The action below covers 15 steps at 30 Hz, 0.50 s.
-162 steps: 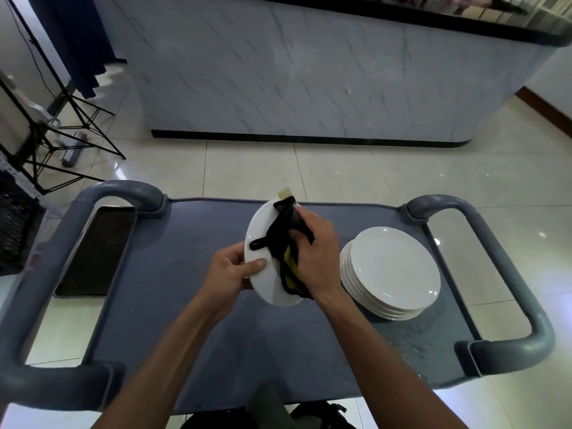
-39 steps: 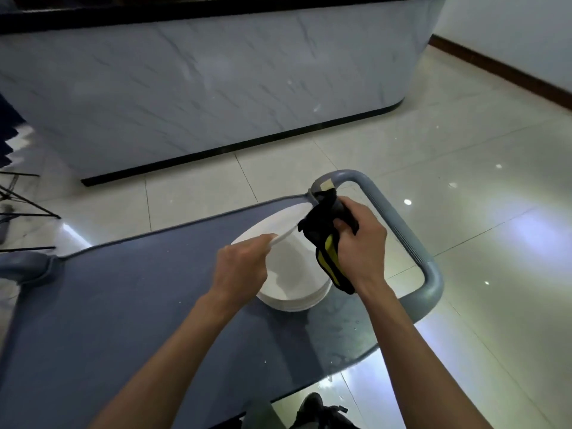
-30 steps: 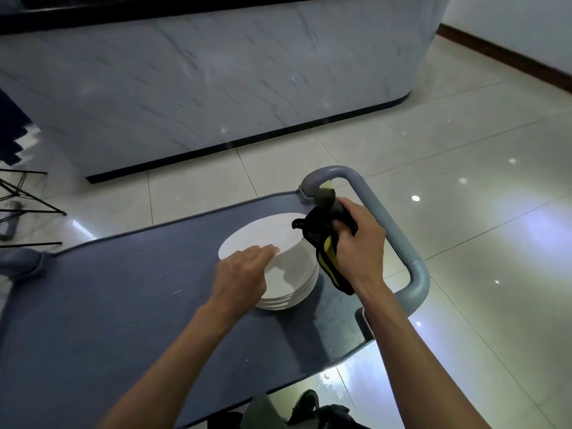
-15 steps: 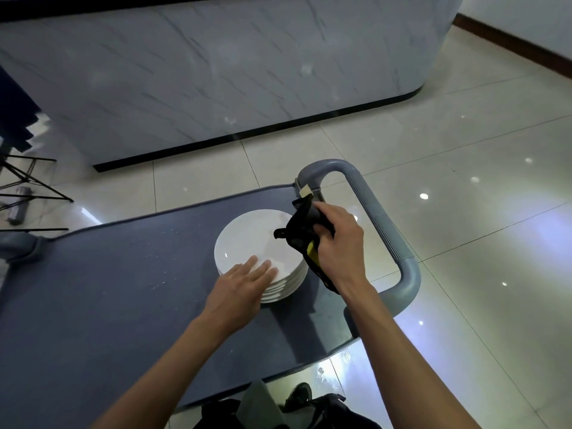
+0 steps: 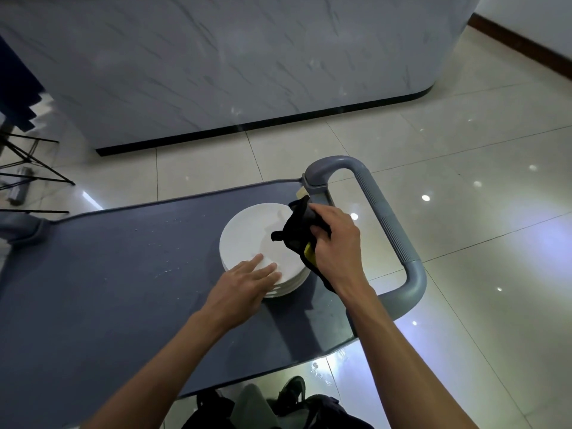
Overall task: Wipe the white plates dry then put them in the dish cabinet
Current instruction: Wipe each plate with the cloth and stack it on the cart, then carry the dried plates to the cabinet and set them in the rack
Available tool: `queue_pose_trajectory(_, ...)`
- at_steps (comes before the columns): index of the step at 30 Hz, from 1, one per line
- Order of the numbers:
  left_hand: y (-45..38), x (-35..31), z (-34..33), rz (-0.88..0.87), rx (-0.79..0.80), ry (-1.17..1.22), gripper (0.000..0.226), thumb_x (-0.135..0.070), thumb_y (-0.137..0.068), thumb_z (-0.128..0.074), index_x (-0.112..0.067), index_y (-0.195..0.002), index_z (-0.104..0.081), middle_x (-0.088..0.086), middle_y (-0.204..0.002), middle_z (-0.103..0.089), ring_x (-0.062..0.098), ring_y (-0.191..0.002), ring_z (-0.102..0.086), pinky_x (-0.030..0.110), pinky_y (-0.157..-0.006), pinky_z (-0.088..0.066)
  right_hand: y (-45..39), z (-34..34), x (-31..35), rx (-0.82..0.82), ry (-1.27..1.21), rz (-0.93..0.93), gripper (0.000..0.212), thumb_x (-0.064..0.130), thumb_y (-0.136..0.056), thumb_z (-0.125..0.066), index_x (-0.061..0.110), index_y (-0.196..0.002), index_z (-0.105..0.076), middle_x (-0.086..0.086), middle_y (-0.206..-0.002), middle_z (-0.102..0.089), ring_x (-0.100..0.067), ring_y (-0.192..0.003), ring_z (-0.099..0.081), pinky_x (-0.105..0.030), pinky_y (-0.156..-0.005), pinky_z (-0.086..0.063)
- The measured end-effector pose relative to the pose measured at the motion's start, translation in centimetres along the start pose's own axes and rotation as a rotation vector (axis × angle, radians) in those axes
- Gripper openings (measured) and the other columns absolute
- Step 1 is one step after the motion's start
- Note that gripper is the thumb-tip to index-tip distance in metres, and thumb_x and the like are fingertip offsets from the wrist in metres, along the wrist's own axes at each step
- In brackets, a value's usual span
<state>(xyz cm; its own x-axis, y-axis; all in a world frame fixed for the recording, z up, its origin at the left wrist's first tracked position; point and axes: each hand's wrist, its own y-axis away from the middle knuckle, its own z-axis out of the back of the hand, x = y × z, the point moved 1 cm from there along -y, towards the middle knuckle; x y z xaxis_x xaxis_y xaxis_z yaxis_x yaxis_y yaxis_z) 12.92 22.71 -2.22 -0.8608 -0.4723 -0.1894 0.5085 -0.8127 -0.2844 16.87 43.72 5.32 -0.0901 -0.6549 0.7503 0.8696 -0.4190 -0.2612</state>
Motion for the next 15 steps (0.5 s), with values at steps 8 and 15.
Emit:
queue_pose_trajectory(8, 1.8, 1.8, 2.0, 0.086, -0.121, 0.123, 0.006, -0.022, -0.09, -0.07, -0.019, -0.091, -0.075, -0.006, -0.092, -0.074, 0.02, -0.099, -0.07, 0.037, -0.067, -0.059, 0.0, -2.1, 2.9, 0.03, 0.009, 0.038, 0.045, -0.006, -0.088, -0.061, 0.017, -0.126, -0.066, 0.003, -0.121, -0.067, -0.02, -0.114, -0.056, -0.037, -0.1, -0.048)
queue_pose_trajectory(15, 6.2, 6.5, 6.9, 0.331, -0.057, 0.034, 0.007, -0.021, -0.089, -0.071, -0.017, -0.092, -0.076, -0.001, -0.085, -0.072, 0.025, -0.081, -0.067, 0.038, -0.054, -0.055, 0.3, -7.5, 8.7, 0.098, -0.019, 0.093, 0.042, -0.003, -0.086, -0.062, 0.015, -0.123, -0.069, 0.001, -0.118, -0.069, -0.022, -0.112, -0.059, -0.039, -0.099, -0.047)
